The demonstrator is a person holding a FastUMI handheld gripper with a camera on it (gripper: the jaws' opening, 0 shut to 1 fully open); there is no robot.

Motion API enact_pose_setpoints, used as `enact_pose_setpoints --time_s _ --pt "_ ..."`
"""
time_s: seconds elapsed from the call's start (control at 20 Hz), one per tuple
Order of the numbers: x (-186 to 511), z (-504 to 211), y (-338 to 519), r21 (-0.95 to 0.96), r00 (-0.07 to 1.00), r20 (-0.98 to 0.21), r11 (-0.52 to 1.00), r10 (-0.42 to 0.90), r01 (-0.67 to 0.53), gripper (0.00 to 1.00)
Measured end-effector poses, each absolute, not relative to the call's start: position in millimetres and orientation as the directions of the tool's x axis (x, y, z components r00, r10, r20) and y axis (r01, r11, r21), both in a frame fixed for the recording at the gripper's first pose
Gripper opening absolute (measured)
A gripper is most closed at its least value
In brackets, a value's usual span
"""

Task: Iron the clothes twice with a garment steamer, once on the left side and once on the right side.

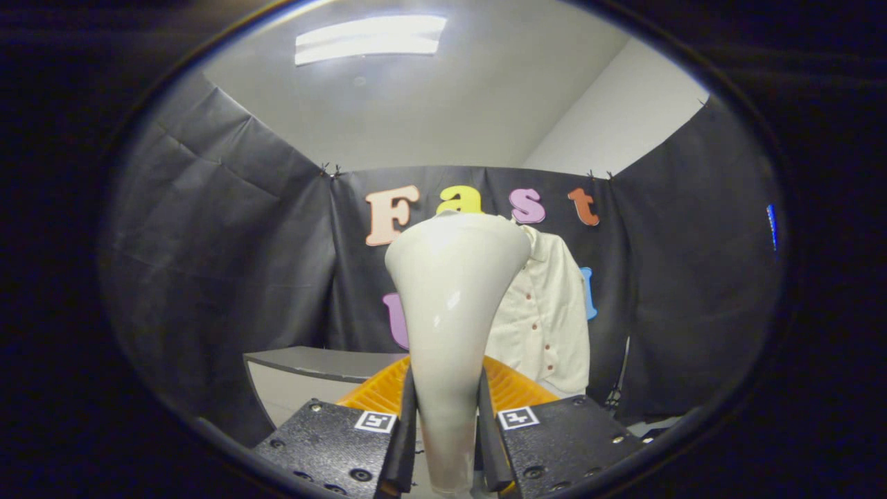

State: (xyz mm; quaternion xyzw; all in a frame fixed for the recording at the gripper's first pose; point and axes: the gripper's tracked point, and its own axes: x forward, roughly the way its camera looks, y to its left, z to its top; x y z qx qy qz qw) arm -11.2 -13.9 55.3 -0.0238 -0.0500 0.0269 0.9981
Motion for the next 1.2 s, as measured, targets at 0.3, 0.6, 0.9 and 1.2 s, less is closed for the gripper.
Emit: enact_pose_setpoints --time_s 0.3,0.6,0.9,1.2 --pt "-39.0 21.5 -5.7 -0.067 0.993 0.106 0.997 0.044 -0.037 0.4" --pt "-44.6 8.5 -11.3 -0.089 0.994 0.089 0.994 0.065 -0.057 0.4" --pt "-45.4 -2.3 -25.5 -0.069 0.996 0.074 0.997 0.047 -0.041 0.41" --pt "-54.8 -4.8 -20.9 -0.054 0.995 0.048 0.995 0.088 -0.085 0.4"
